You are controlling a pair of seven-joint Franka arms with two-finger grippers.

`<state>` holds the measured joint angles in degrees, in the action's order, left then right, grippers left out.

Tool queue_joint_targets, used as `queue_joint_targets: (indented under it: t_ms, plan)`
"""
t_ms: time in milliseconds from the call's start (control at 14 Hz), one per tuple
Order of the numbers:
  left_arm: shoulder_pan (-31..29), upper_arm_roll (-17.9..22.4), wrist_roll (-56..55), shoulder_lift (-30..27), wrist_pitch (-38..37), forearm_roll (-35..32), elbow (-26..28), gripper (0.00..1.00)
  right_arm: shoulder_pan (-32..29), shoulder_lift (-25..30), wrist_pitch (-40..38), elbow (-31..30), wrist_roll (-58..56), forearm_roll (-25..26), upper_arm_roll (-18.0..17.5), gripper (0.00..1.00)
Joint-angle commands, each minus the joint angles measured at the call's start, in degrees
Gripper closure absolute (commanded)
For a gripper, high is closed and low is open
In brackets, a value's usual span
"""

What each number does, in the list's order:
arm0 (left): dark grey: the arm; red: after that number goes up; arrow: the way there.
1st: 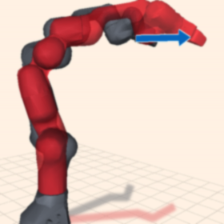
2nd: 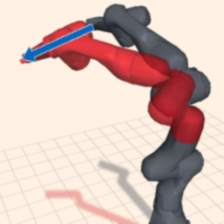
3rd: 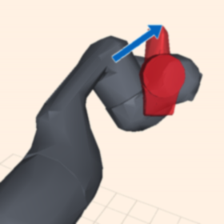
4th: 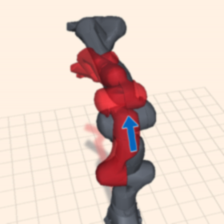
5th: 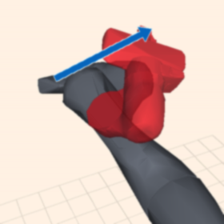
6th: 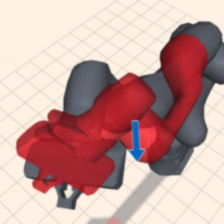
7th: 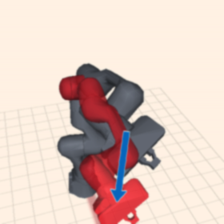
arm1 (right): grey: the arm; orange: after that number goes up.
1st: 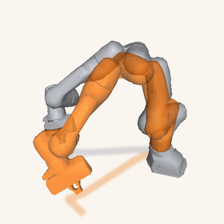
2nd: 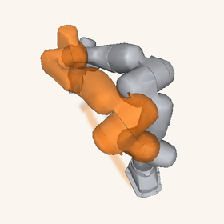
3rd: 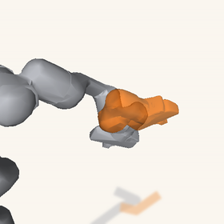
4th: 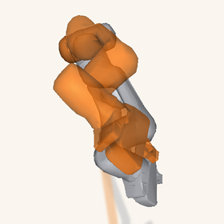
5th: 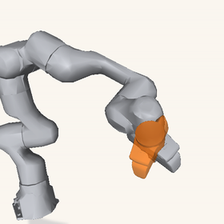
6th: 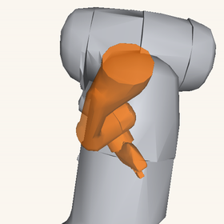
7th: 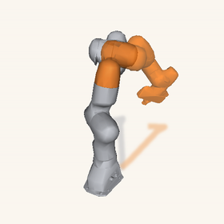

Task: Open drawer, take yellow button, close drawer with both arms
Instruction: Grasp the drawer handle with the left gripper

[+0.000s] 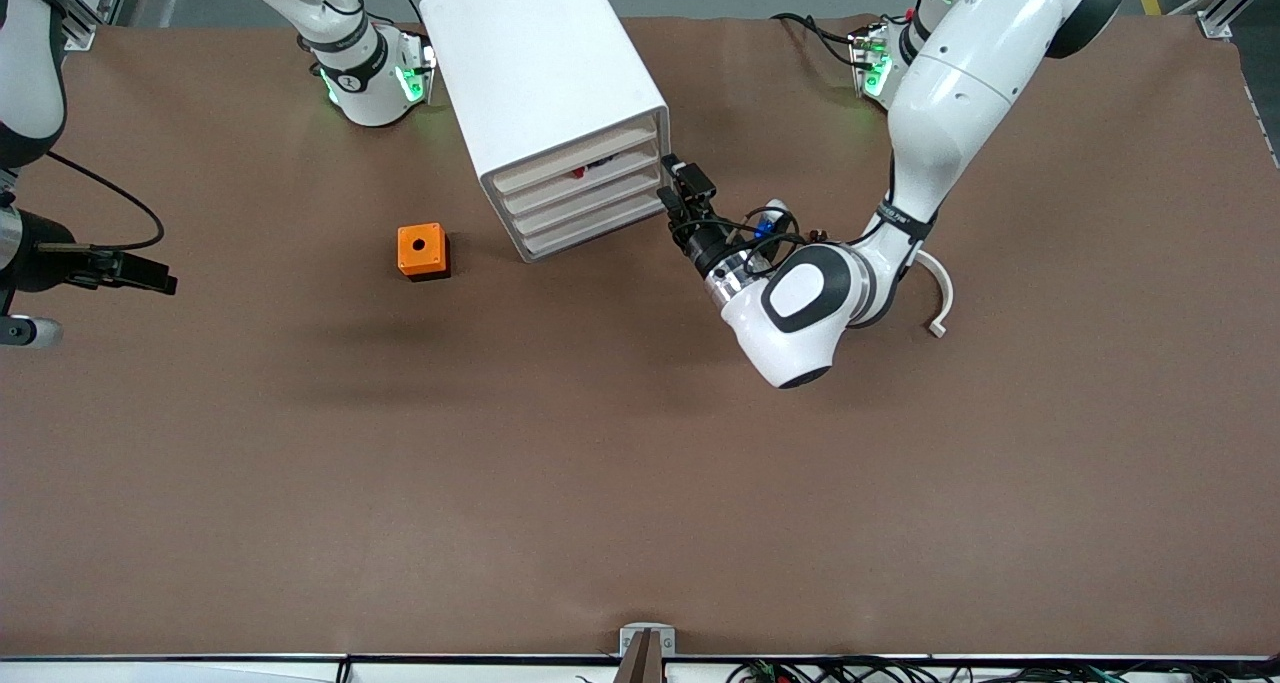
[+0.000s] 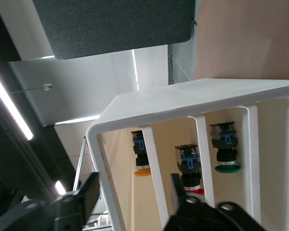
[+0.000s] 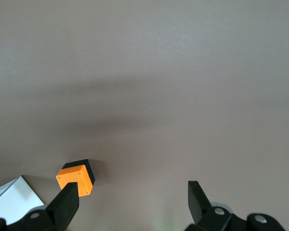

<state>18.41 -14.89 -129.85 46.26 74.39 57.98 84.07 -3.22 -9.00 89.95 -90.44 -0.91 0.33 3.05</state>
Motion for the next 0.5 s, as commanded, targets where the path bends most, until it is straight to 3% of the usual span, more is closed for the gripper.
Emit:
queue_joint_targets:
  t_ms: [0,430]
  plan:
    - [0.31,0.04,-0.93,1.63,0.41,2.39,-1.45,0.62,-0.39,-0.32,-0.74,1.15,3.18,-0.41,-0.41,0.0]
    - [2.77,0.39,-0.67,2.78,2.34,2.66,-1.36,0.62,-0.38,-0.32,-0.82,0.8,6.52,-0.59,-0.41,0.0]
